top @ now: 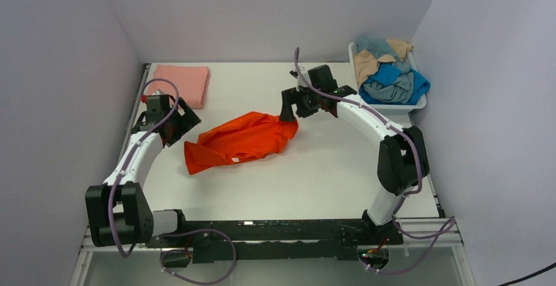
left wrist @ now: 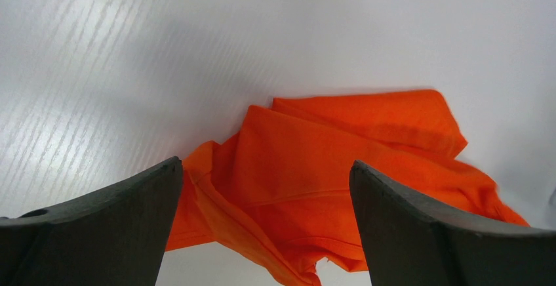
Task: Fold and stack the t-shirts
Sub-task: Move the tshirt to the center of the board, then flatten out the tshirt
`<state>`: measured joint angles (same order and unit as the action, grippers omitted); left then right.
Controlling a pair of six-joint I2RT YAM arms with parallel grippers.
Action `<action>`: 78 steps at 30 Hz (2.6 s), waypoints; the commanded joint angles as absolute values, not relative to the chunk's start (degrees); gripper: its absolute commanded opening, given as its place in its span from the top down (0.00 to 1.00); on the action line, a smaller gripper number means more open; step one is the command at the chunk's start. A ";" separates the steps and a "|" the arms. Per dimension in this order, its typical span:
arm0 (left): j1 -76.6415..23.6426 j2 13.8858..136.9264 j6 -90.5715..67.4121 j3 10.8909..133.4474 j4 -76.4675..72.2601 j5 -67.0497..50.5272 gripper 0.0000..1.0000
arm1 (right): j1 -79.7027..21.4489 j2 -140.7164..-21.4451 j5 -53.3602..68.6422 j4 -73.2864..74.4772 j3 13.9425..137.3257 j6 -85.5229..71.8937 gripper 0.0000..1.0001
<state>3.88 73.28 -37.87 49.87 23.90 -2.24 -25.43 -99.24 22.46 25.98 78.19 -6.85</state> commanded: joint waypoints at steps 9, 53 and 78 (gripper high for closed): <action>2.39 67.29 -38.12 47.46 29.06 4.16 0.01 | -23.30 -88.81 8.09 13.93 69.12 -7.82 0.00; -2.11 85.08 -34.71 96.70 24.87 4.94 1.00 | -14.15 -105.05 5.31 16.63 112.82 -6.26 1.00; -7.17 54.82 -46.05 43.71 48.21 -3.80 0.41 | -12.11 -80.48 10.87 47.84 62.80 -18.14 0.74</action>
<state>-6.42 58.92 -42.85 43.33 42.59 0.34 -12.40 -81.23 9.56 40.16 64.25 -14.35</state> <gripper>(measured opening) 0.411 0.138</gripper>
